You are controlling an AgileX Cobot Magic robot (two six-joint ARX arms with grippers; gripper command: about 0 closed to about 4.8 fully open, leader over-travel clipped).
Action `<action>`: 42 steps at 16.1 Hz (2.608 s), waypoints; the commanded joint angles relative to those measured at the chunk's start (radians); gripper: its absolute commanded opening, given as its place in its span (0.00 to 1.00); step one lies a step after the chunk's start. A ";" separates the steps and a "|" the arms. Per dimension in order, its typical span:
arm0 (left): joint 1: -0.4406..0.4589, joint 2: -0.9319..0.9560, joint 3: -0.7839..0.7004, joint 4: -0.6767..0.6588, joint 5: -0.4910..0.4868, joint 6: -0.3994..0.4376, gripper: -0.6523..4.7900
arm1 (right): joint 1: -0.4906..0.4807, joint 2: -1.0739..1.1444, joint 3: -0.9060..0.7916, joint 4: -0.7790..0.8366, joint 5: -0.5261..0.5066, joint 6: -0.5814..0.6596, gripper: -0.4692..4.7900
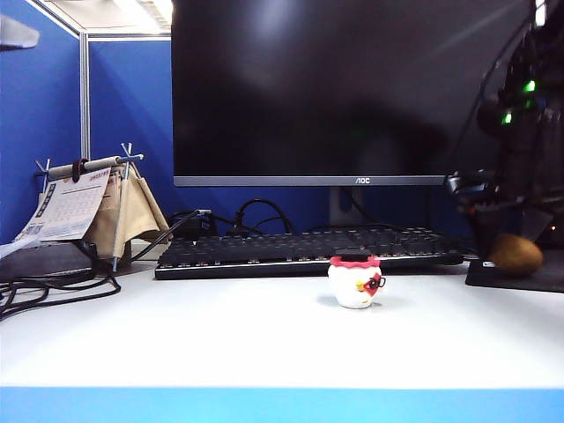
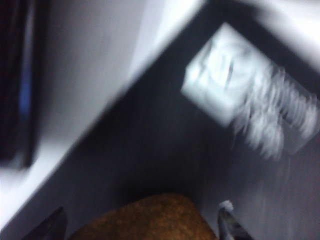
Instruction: Place the kiwi on top of the doll with a flat head.
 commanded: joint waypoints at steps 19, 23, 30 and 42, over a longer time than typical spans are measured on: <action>0.000 0.000 0.005 0.019 0.139 -0.074 0.81 | 0.017 -0.045 -0.003 -0.012 0.003 0.111 1.00; 0.000 0.000 0.005 0.019 0.135 -0.074 0.81 | 0.016 -0.008 -0.003 -0.048 0.080 0.077 1.00; 0.000 0.000 0.005 0.025 0.135 -0.091 0.81 | 0.012 -0.003 -0.003 -0.265 0.203 0.091 1.00; 0.000 0.000 0.005 0.035 0.142 -0.115 0.81 | 0.012 -0.003 -0.003 -0.132 0.124 0.146 0.99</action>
